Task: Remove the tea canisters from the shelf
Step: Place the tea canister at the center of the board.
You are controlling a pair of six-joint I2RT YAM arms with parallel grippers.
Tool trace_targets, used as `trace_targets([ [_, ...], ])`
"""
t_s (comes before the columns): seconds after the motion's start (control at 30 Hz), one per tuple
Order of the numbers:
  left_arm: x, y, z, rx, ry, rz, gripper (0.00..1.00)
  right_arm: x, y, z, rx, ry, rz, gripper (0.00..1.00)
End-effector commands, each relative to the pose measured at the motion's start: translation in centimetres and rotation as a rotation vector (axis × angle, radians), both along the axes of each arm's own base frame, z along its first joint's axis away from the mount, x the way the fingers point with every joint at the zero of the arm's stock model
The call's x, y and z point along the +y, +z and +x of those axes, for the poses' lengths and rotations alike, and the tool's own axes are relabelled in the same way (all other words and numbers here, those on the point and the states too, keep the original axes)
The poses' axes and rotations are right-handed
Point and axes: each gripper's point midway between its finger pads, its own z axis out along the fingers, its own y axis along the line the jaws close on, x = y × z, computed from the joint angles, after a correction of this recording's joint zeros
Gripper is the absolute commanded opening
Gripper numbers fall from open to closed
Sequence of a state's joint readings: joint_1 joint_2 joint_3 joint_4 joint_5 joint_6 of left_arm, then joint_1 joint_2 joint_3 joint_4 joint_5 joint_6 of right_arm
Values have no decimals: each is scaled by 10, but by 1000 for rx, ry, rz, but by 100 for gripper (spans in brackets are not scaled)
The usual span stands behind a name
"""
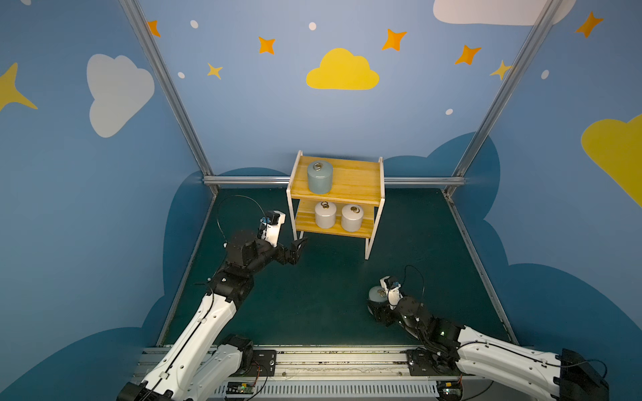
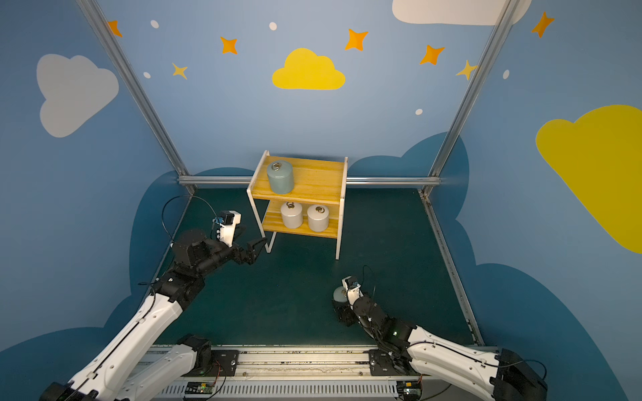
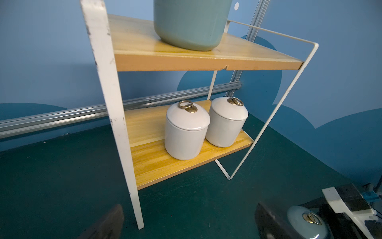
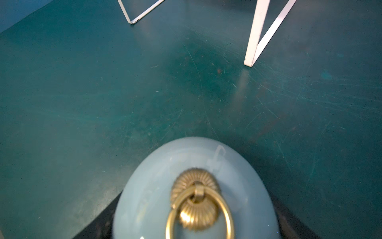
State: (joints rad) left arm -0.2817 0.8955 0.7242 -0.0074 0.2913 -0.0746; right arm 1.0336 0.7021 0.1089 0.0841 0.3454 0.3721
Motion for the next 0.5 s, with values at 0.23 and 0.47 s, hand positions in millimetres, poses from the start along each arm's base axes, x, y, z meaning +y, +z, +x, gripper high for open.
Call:
trace_targets([
  [0.23, 0, -3, -4, -4, -3, 11, 100, 2, 7, -3, 18, 2, -8, 82],
  [0.47, 1, -4, -4, -2, -3, 13, 100, 2, 10, -5, 17, 9, -6, 84],
])
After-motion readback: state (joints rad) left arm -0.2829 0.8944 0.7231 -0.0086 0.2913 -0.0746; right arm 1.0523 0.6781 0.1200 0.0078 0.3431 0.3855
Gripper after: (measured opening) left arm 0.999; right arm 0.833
